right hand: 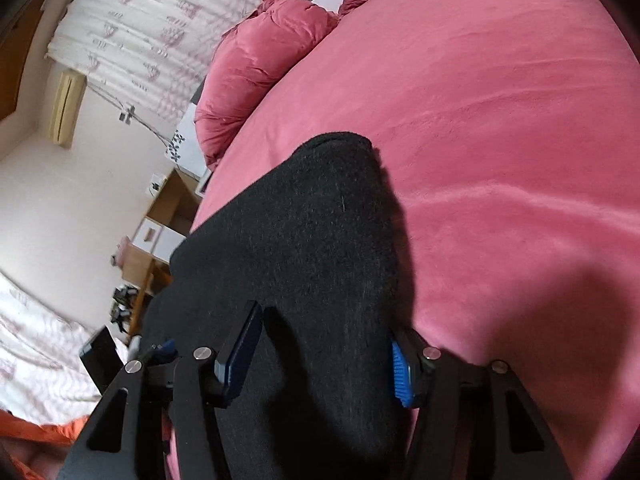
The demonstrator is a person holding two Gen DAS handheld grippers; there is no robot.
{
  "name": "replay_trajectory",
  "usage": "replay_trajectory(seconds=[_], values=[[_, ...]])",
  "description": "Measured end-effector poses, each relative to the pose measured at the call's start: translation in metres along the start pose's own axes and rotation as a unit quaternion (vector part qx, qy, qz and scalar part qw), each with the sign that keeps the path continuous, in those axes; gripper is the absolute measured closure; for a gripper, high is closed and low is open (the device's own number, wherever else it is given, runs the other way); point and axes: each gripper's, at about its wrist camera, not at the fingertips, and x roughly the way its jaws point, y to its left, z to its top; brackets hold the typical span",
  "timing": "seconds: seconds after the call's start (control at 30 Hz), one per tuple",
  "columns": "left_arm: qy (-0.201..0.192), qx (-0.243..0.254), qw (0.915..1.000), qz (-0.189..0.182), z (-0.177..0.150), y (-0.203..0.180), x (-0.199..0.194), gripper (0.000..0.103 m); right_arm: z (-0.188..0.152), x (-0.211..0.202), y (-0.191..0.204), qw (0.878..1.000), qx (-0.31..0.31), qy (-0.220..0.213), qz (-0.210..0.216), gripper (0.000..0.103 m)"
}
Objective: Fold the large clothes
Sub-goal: 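Grasp the coat's opposite side edge with the right gripper, then lift the held side edge and fold it across the coat with the right gripper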
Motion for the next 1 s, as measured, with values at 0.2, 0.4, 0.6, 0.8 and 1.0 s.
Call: replay_trajectory(seconds=[0.2,0.4,0.6,0.8,1.0], values=[[-0.004,0.008,0.9999,0.008,0.003,-0.011,0.011,0.014,0.005,0.013,0.012,0.997,0.076,-0.004,-0.021,0.075],[0.0,0.015,0.9998,0.015,0.011,-0.018,0.021,0.011,0.004,-0.003,0.014,0.99,0.139,-0.025,0.015,0.079],[0.007,-0.01,0.9994,0.033,0.024,-0.007,0.013,0.011,0.013,-0.016,0.035,0.988,0.154,-0.027,0.009,0.082],[-0.041,-0.068,0.9964,0.027,0.037,0.022,-0.017,0.012,0.027,-0.032,0.095,0.993,0.116,-0.022,-0.003,0.086],[-0.08,-0.064,0.9938,-0.043,0.063,0.0,-0.04,0.012,0.035,-0.023,0.145,0.994,0.095,-0.016,-0.042,0.086]])
